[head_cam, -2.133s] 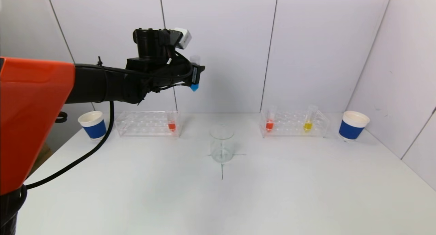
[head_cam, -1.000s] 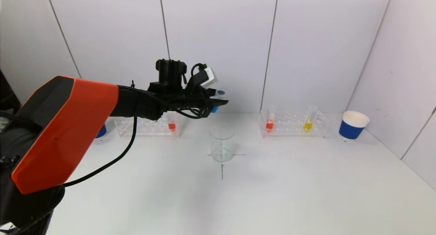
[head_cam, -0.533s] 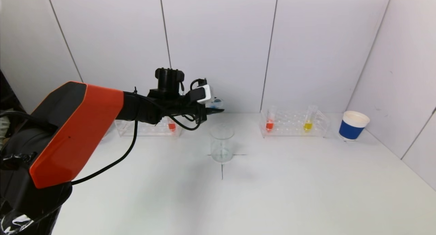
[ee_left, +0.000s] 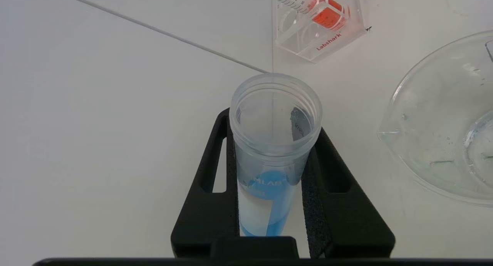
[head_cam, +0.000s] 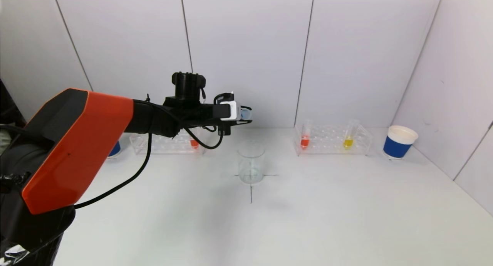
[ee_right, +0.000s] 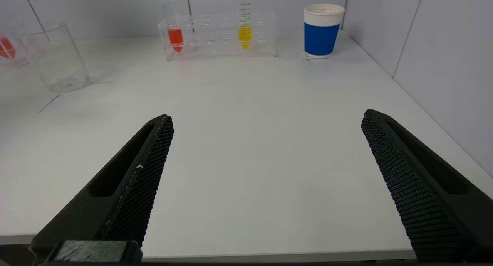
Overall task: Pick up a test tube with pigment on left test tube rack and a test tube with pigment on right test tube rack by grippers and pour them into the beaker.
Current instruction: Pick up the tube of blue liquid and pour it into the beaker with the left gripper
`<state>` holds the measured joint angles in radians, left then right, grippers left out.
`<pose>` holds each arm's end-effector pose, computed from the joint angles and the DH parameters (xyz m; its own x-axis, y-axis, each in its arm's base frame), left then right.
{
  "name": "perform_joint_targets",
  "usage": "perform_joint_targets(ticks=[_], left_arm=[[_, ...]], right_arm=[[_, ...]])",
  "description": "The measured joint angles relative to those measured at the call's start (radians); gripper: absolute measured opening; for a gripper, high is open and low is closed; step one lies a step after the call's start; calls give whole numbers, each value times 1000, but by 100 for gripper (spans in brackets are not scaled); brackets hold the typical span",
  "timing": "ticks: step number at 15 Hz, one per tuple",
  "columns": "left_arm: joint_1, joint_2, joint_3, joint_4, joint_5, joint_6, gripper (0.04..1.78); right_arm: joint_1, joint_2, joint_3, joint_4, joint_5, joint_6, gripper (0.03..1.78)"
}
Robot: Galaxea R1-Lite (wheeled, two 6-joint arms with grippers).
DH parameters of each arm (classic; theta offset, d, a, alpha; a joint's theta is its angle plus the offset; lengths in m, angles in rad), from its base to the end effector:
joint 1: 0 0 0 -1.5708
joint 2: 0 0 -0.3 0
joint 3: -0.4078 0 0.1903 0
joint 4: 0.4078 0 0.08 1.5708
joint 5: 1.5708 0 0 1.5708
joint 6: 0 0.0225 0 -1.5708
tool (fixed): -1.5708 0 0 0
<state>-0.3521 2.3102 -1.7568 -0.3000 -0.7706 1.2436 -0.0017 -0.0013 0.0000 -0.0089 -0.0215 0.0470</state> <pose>0.4484 -0.1815 0.1699 0.4117 -0.8934 -0.1799 0.5058 0.0598 0.8606 -0.0229 -0.0004 0.0764 0.9997 -0.0232 0.0102 0.0227 0.9986 0.0472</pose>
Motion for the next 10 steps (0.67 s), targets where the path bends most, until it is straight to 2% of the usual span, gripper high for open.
perform_joint_targets(ticks=[5, 10], left_arm=[[-5, -29, 5, 51, 1, 178, 47], [-7, -32, 21, -34, -16, 212, 47]], right_arm=[[0, 0, 0, 0, 0, 0, 177], [0, 0, 0, 0, 0, 0, 177]])
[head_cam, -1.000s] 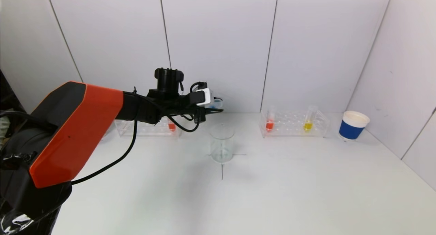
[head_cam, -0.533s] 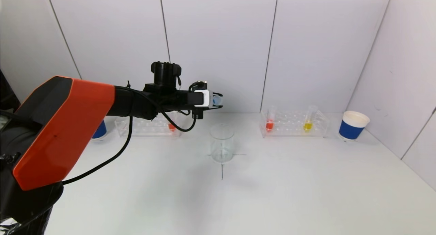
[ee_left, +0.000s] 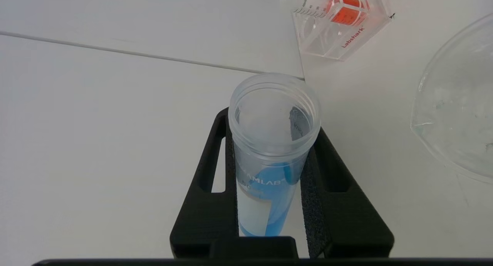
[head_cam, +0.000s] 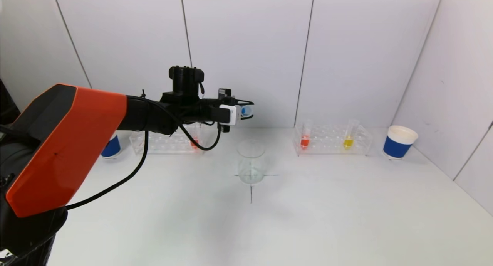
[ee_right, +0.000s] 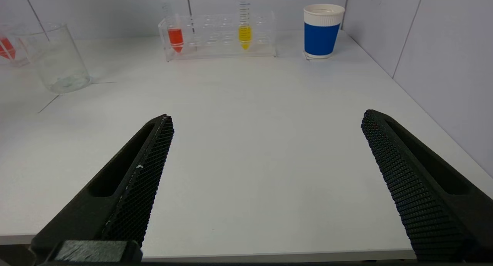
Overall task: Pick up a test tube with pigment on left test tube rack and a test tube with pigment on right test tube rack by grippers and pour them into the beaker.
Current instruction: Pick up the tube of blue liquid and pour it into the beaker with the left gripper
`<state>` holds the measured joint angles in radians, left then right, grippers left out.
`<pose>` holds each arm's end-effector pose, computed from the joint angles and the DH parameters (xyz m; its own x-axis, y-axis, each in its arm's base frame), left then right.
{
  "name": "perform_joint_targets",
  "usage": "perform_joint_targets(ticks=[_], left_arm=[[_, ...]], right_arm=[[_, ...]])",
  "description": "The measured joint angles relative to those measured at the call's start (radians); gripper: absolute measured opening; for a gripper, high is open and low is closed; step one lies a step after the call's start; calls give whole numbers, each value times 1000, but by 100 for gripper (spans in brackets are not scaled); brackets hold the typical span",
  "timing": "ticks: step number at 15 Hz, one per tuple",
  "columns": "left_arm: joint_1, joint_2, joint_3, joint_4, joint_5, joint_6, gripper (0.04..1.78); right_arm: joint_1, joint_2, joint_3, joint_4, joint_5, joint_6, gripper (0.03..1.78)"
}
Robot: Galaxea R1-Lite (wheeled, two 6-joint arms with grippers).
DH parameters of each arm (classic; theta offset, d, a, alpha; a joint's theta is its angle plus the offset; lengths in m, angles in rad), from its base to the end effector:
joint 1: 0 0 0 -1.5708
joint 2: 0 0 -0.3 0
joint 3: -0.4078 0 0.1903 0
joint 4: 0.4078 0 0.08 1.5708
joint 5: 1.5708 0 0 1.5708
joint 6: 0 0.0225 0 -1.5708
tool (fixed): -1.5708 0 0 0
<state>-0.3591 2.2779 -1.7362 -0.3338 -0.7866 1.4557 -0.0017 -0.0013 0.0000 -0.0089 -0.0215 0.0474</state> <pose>0.4413 -0.1827 0.1829 0.3982 -0.9057 -0.1458 0.2949 -0.0241 0.9552 -0.0229 -0.0004 0.0764 0.9997 -0.0232 0.0102 0.0227 0.9986 0.0476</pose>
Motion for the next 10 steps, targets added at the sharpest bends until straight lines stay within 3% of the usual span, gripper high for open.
perform_joint_targets(ticks=[10], left_arm=[[-6, -5, 122, -190, -42, 83, 47]], right_arm=[[0, 0, 0, 0, 0, 0, 177]])
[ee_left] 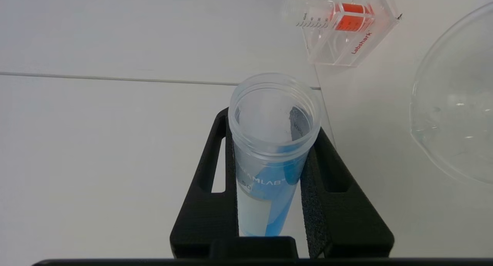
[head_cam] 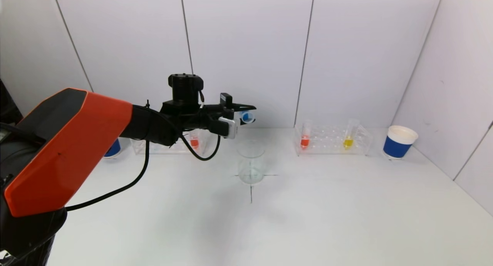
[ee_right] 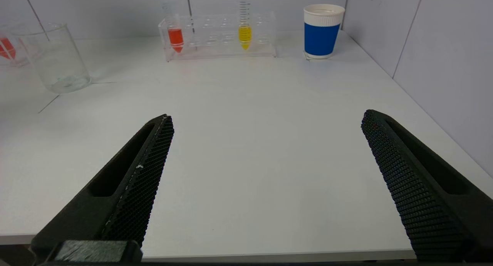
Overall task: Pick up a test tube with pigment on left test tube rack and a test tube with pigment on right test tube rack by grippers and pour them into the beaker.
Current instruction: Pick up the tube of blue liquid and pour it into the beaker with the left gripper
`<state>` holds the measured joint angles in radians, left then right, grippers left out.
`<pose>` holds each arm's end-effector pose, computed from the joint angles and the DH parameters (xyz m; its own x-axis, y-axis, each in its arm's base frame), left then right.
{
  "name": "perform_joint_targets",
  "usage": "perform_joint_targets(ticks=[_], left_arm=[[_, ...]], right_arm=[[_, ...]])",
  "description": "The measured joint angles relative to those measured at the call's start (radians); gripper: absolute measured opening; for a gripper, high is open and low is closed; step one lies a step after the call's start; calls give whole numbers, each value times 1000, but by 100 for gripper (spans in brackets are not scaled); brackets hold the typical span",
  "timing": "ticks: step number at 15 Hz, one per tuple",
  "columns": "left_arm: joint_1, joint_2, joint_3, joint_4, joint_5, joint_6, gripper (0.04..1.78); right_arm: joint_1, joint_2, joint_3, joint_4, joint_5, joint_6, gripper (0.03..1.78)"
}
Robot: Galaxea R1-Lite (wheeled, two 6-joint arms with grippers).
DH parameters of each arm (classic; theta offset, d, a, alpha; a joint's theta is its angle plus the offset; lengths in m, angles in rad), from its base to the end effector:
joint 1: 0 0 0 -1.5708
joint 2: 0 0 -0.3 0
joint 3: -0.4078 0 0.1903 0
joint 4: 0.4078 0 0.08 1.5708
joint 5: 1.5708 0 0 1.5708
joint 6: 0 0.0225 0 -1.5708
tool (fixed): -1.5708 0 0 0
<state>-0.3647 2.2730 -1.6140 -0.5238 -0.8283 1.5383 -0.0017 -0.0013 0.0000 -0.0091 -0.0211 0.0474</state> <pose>0.4355 -0.1840 0.1689 0.3631 -0.9273 -0.0911 0.1559 -0.0360 0.9871 -0.0229 -0.0004 0.0764 0.9997 -0.0228 0.0104 0.0223 0.9986 0.0476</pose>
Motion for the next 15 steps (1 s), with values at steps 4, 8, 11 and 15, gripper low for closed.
perform_joint_targets(ticks=[4, 8, 11, 15], left_arm=[[1, 17, 5, -47, 0, 7, 47], [1, 47, -2, -63, 1, 7, 47], [3, 68, -11, -86, 1, 22, 47], [4, 81, -24, -88, 0, 58, 47]], right_arm=[[0, 0, 0, 0, 0, 0, 177], [0, 0, 0, 0, 0, 0, 177], [0, 0, 0, 0, 0, 0, 177], [0, 0, 0, 0, 0, 0, 177]])
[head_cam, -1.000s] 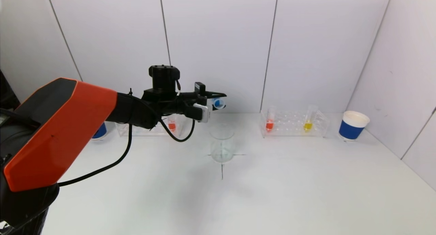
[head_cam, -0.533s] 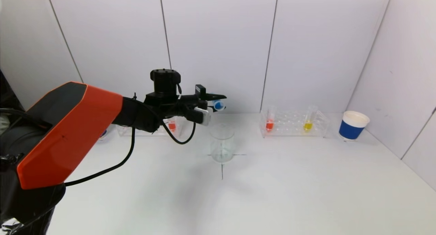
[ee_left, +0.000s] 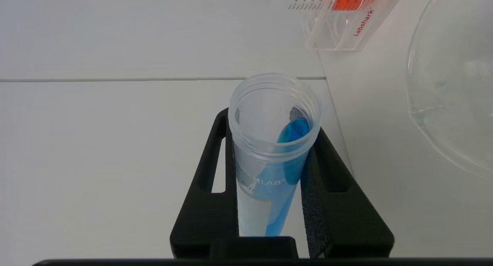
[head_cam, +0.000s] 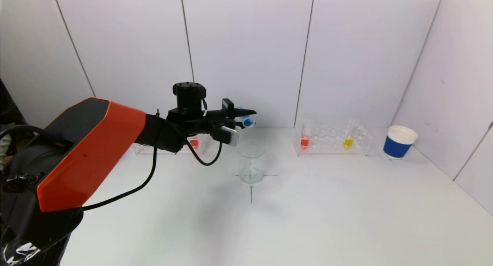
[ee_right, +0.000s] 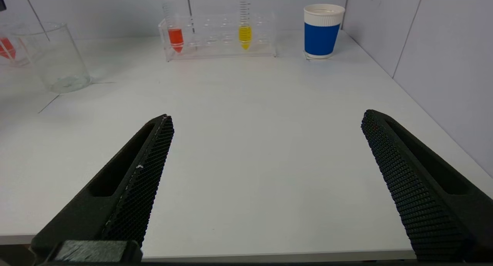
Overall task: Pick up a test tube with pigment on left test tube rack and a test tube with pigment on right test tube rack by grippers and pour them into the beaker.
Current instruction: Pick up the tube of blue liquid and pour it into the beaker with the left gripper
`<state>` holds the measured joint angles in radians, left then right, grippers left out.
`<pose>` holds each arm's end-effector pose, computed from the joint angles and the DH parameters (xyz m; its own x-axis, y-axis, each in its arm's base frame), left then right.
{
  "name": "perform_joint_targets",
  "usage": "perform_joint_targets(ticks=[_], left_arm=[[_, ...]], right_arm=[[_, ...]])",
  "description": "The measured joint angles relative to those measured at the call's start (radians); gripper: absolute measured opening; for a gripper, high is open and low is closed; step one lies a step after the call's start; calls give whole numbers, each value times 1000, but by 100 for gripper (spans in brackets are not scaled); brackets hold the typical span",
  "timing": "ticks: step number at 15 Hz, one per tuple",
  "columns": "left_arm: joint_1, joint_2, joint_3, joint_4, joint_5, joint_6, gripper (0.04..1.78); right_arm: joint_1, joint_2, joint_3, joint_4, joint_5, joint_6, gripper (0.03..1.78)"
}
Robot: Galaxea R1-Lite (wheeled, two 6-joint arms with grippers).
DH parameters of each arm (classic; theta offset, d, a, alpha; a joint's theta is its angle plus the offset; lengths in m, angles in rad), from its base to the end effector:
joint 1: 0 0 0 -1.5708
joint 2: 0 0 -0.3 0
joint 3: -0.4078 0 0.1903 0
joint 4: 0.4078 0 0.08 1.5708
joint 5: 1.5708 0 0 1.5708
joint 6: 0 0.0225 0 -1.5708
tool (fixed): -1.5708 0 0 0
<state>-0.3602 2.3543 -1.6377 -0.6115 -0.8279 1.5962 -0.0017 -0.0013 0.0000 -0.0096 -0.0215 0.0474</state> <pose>0.4506 -0.1874 0.1447 0.3699 -0.9263 -0.0710 0.0747 -0.0465 0.9961 -0.0229 -0.0004 0.0764 0.9997 -0.0232 0.0109 0.0227 0.9986 0.0476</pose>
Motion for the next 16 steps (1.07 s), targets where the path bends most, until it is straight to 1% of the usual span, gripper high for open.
perform_joint_targets(ticks=[4, 16], left_arm=[[1, 4, -6, 0, -2, 68, 47], [2, 9, -24, -4, -11, 153, 47]], right_arm=[[0, 0, 0, 0, 0, 0, 177], [0, 0, 0, 0, 0, 0, 177]])
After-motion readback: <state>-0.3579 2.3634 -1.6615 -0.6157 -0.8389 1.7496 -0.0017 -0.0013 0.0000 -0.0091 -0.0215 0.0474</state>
